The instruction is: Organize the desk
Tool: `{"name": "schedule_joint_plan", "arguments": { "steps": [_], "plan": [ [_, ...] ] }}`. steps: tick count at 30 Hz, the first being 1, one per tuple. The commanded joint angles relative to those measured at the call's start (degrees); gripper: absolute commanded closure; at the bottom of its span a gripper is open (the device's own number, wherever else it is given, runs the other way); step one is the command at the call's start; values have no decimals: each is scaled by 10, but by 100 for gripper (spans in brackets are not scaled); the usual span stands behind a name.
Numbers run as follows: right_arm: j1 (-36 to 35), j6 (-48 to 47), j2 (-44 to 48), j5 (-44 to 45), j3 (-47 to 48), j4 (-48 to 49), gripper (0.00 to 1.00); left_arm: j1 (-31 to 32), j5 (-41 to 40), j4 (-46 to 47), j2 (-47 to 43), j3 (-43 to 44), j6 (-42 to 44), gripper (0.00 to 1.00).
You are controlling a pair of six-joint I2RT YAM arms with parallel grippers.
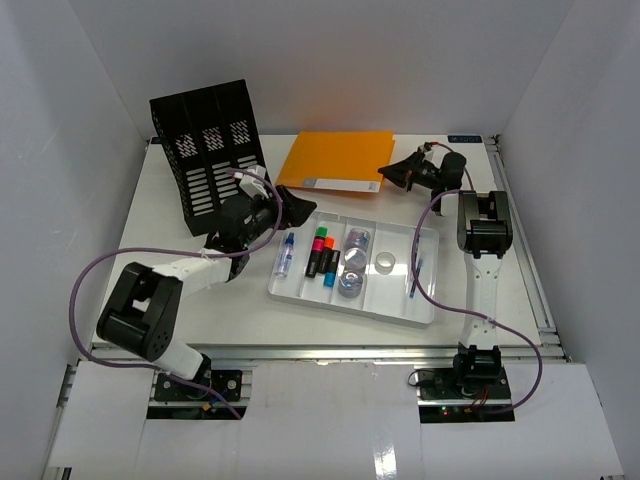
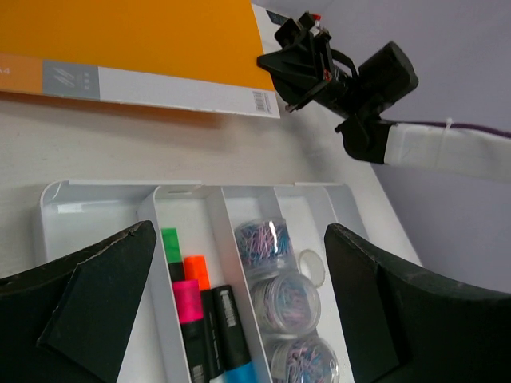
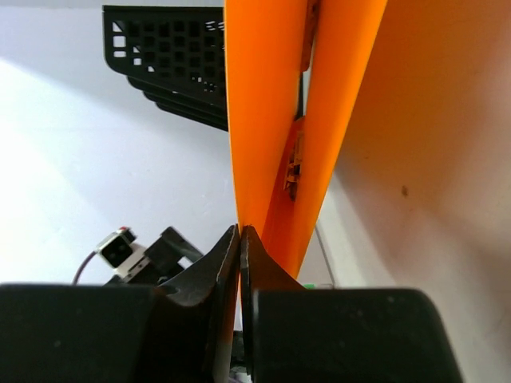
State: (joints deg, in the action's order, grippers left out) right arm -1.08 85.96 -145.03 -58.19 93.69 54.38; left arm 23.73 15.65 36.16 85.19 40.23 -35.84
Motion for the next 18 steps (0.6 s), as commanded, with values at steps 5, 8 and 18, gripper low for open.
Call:
{"name": "schedule_joint_plan", "arguments": {
  "steps": [5,8,18],
  "plan": [
    [4,120,62,-3,-16,142,92,-1,-69,107,93,68,-123,2],
    [4,140,70,1,-23,157,92,1,-83,107,136,94,-164,2],
    [20,168,97,8,-41,178,92,30,-135,114,246,178,-282,2]
  ]
}}
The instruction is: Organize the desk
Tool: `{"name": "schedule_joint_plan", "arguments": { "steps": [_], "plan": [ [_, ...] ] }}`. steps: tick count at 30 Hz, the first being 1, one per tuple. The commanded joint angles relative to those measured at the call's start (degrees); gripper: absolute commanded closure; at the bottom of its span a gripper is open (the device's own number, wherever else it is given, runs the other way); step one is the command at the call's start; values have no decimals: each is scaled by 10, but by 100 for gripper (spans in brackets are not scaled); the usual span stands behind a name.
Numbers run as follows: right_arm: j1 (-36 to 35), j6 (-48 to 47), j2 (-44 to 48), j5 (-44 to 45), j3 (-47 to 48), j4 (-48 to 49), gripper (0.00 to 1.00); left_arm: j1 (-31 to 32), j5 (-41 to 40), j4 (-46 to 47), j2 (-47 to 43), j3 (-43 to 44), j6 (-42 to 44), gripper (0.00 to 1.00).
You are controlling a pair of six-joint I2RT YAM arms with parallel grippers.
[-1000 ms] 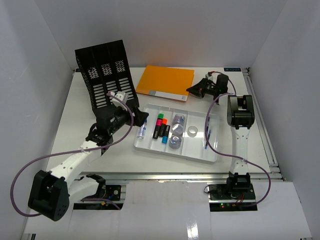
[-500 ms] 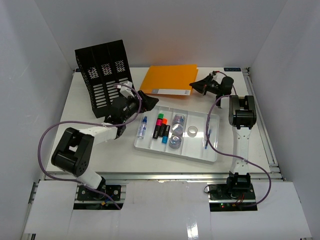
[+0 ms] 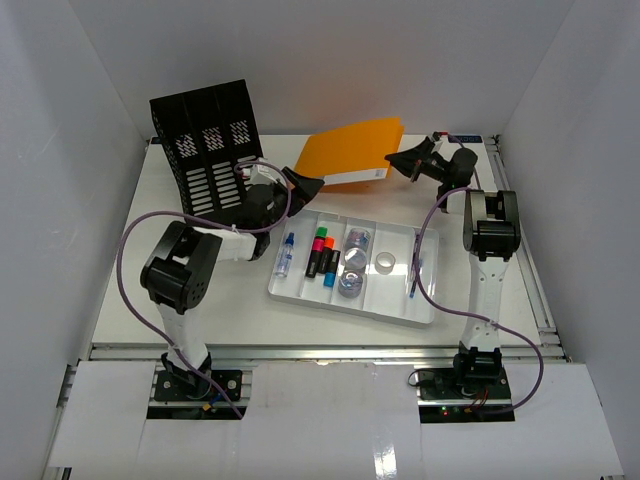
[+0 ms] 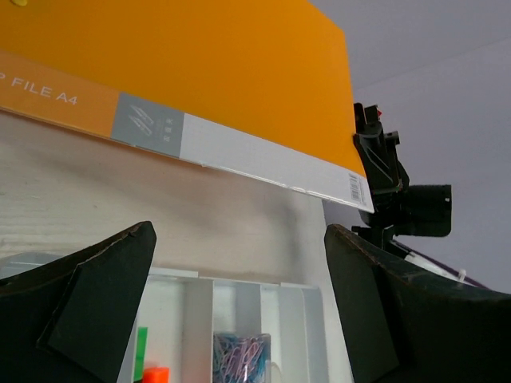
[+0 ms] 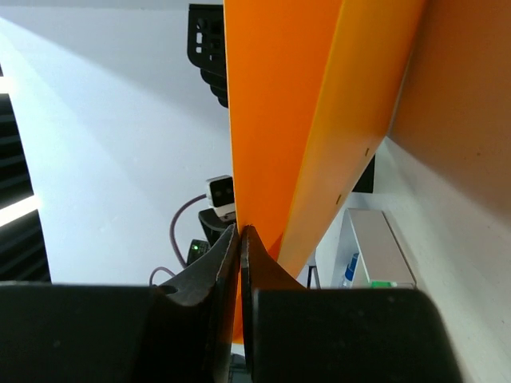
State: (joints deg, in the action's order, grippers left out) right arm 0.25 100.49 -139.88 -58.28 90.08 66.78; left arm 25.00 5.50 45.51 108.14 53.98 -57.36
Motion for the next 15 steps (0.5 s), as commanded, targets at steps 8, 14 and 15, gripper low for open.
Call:
{"name": "schedule_joint_plan", "arguments": {
  "steps": [8,14,15],
  "plan": [
    [8,44,47,14,-19,76,92,42,-74,41,101,90,-181,2],
    [7,49,49,15,-26,84,92,50,-96,31,144,133,-235,2],
    [7,51,49,15,-27,86,92,51,-98,25,150,143,-243,2]
  ]
}}
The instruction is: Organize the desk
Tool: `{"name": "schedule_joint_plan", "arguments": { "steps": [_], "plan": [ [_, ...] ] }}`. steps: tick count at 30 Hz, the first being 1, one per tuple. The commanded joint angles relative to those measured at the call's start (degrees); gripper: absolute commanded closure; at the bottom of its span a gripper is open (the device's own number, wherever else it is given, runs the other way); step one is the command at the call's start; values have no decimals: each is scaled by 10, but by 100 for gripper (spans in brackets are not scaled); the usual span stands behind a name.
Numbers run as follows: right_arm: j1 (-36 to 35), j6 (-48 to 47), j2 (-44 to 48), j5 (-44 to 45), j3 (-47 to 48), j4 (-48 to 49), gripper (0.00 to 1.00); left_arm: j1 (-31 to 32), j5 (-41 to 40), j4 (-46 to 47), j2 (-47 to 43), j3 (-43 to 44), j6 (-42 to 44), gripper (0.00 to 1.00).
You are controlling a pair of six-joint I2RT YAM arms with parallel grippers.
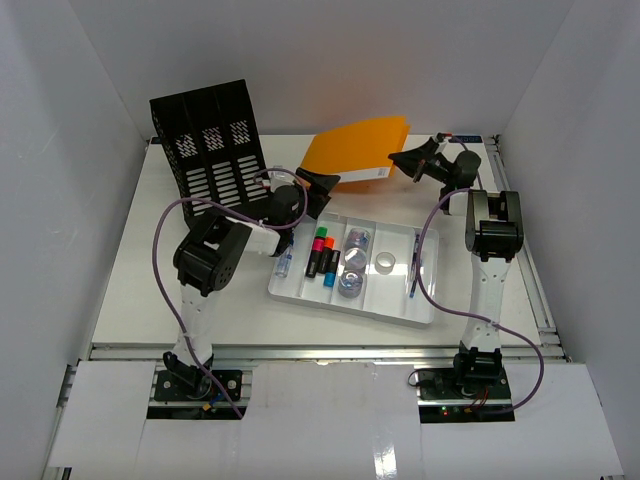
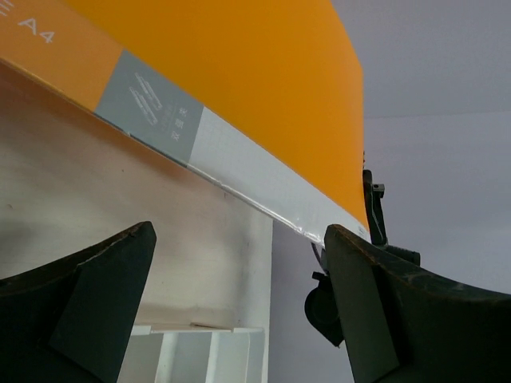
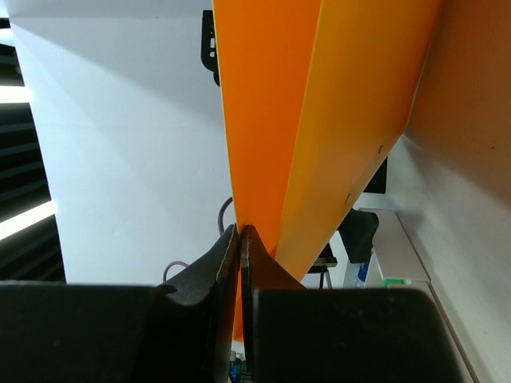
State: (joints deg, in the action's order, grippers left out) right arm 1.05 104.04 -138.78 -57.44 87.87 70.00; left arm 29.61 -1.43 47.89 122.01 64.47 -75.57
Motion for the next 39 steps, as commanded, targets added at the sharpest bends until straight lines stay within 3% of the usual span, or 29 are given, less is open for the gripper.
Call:
{"name": "schedule_joint_plan", "arguments": {
  "steps": [1,9,18,24,28,29,31,35,37,39],
  "plan": [
    [-1,16,39,7,-6,55,92,5,-31,-5,20,51,-69,2],
    [-1,33,46,5,-24,77,92,5,-48,-55,71,128,-105,6],
    [-1,54,73,-11,-68,112,92,7,-57,-57,111,187,-128,24],
    [15,47,108,-36,-110,120,92,5,-50,1,116,192,-116,53],
    [32,57,119,-65,-132,140,92,1,-25,41,109,192,-98,86],
    [35,65,120,-67,-137,152,92,1,-23,45,108,192,-97,88],
    [43,92,121,-85,-151,195,92,-1,-2,53,103,204,-83,100],
    [47,102,130,-117,-177,238,92,-6,49,73,93,227,-55,100],
    [47,101,131,-142,-182,267,83,-8,79,75,79,231,-32,100],
    [48,100,133,-163,-178,288,57,-10,95,56,46,227,16,100]
  ]
}}
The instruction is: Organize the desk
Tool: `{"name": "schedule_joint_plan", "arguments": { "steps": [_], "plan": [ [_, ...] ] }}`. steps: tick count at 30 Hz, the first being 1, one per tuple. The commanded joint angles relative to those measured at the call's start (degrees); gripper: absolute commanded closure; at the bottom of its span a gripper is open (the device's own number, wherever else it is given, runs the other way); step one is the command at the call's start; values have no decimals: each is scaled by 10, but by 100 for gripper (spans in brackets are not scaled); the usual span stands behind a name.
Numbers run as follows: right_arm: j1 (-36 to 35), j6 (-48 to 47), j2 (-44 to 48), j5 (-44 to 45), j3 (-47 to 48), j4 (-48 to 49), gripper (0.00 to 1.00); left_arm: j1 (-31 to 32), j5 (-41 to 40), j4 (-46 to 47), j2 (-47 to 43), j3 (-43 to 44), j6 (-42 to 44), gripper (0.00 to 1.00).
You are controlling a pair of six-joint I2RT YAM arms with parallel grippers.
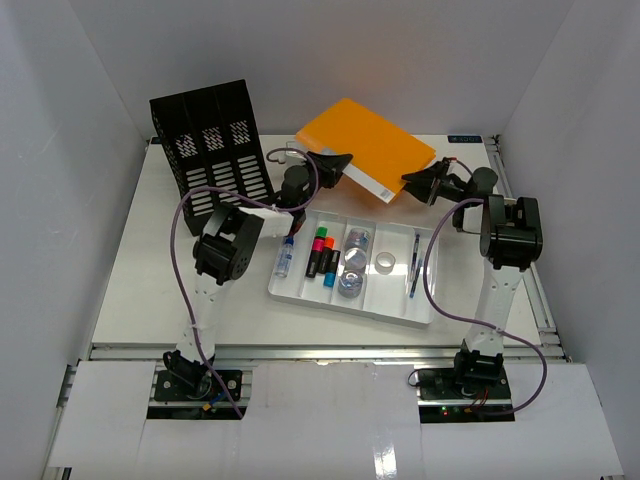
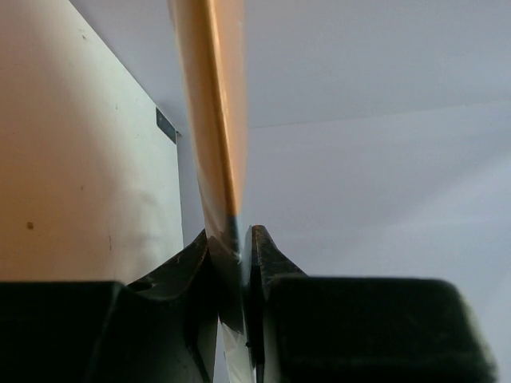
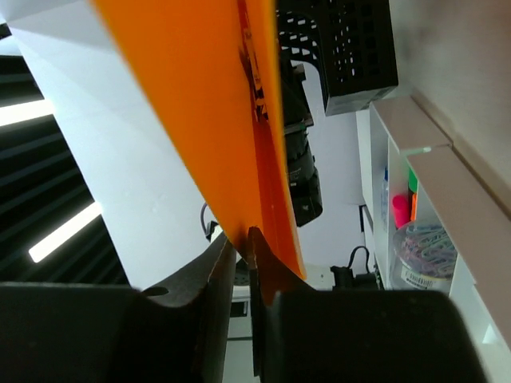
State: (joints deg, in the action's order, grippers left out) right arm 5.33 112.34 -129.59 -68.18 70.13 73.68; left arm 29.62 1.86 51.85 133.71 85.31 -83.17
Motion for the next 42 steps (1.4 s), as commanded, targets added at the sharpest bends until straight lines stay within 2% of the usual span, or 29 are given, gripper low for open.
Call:
{"name": "schedule_joint_plan", "arguments": {
  "steps": [1,3,5,10,15,21,26,32,37,42],
  "plan": [
    [7,19,44,-65,1,263,48,-12,71,3,-90,13,120,100],
    [9,20,54,-83,0,285,40,-16,83,-26,-125,4,174,100],
    [12,13,73,-101,-18,293,37,-21,89,-64,-170,-7,242,100],
    [16,1,99,-144,-49,322,35,-37,116,-133,-269,-23,359,100],
    [17,-19,133,-178,-79,343,35,-42,147,-220,-347,-3,476,100],
    [16,-51,186,-209,-118,343,36,-42,89,-344,-489,-51,634,100],
    [5,-66,223,-213,-143,343,46,-56,-2,-416,-610,-115,744,100],
    [-2,-83,250,-215,-149,343,69,-74,-126,-451,-706,-183,811,100],
    [-2,-92,252,-214,-155,343,74,-91,-190,-474,-714,-186,829,100],
    [-2,-97,247,-211,-159,343,75,-99,-196,-471,-706,-195,830,100]
  ]
}}
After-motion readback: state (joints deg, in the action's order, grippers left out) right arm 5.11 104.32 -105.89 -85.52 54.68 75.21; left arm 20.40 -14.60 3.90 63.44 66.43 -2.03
